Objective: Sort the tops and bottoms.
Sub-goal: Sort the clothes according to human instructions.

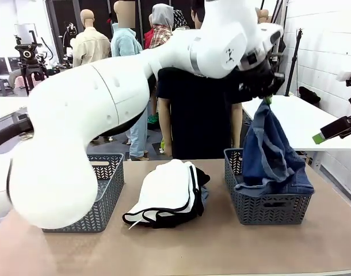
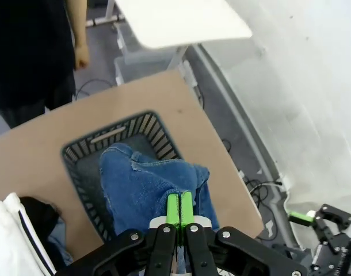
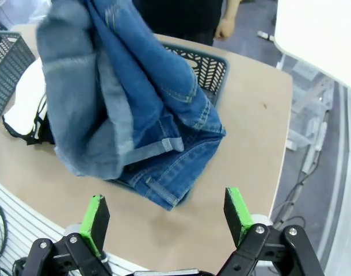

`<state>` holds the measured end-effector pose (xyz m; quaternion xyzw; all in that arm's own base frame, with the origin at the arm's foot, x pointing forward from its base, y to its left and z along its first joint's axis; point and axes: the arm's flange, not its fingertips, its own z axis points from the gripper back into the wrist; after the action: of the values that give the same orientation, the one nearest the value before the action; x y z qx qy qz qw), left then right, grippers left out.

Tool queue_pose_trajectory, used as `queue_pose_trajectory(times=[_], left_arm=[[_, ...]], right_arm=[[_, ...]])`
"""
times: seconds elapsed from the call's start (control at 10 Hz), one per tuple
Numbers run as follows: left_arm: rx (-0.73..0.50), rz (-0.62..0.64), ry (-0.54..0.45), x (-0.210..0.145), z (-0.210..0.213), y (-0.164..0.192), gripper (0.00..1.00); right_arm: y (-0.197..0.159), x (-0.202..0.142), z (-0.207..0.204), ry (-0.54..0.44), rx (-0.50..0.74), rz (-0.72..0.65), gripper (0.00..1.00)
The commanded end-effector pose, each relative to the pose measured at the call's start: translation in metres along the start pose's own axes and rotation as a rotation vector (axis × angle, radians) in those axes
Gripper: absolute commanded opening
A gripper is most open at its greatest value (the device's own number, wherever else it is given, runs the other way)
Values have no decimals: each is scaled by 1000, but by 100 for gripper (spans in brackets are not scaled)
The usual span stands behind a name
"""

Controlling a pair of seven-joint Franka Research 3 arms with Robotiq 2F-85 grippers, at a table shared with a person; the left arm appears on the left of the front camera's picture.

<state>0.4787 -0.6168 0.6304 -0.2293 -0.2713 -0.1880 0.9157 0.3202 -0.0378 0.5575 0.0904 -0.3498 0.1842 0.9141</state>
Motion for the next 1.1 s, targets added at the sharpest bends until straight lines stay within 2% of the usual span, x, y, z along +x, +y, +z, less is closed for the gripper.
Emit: queue_pose_trajectory(times=[0.0, 0.1, 0.2, 0.3, 0.5, 0.6, 0.7, 1.0], left_arm=[[33, 45, 52, 7, 12, 2, 0], [82, 54, 120, -3, 19, 12, 0], [98, 55, 132, -6, 44, 17, 0], [54, 21, 75, -6, -5, 9, 0], [54, 21, 75, -6, -5, 9, 0], [81, 26, 105, -4, 9, 12, 0], [52, 14, 115, -8, -15, 10, 0], [78, -18, 222, -27, -88, 4, 0]], right_arm=[[-1, 1, -1, -10, 3, 3, 100], [-1, 1, -1, -10, 3, 3, 100], [-1, 1, -1, -10, 3, 3, 100], [-1, 1, -1, -10, 3, 3, 100], [-1, 1, -1, -10, 3, 3, 100], [-1, 1, -1, -10, 3, 3, 100], [-1, 1, -1, -10, 3, 3, 100], [-1, 1, -1, -10, 3, 3, 100]])
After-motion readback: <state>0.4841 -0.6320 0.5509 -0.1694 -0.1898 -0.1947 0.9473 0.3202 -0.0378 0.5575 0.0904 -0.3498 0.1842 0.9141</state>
